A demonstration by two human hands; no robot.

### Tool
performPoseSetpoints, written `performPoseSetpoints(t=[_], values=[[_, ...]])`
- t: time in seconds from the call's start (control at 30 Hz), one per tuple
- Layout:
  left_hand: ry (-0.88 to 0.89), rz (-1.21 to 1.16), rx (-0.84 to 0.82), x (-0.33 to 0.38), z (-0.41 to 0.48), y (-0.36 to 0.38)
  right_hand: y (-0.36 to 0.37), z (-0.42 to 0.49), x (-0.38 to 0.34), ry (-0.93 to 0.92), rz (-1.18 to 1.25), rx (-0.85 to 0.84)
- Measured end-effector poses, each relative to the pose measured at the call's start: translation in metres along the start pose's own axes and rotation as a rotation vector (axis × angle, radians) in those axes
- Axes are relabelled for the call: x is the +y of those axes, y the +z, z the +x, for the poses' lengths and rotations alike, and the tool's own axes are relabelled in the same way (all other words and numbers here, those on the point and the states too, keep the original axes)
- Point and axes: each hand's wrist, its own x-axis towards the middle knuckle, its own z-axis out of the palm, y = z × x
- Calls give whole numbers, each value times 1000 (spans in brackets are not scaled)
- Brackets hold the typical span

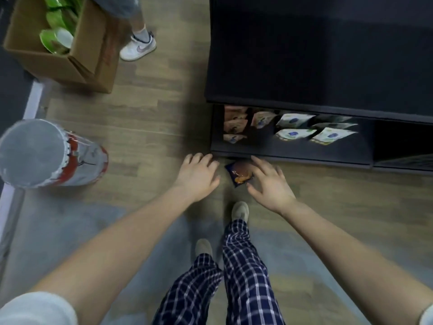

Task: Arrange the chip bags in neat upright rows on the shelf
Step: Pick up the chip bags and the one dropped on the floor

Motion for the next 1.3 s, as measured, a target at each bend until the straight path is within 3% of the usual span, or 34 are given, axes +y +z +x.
performPoseSetpoints(t=[0.2,0.33,0.47,0.57,0.8,1.0,1.17,1.3], values=[[51,-20,-27,1,39,88,79,46,39,21,-29,-45],[19,-160,-113,0,72,162,139,84,76,43,-16,-85],[-3,-402,-279,-5,113,238,201,122,118,172,182,-34],[-28,-497,-311,-7,138,296,251,139,148,227,262,-2],[-37,-524,-314,3,181,417,359,188,233,436,218,-223],[-7,-633,-316,-3,196,467,420,235,244,489,58,-296],[-35,-605,-363,-11,193,511,454,263,251,611,-15,-254],[-48,-597,-302,-19,206,516,462,272,251,568,-54,-169]])
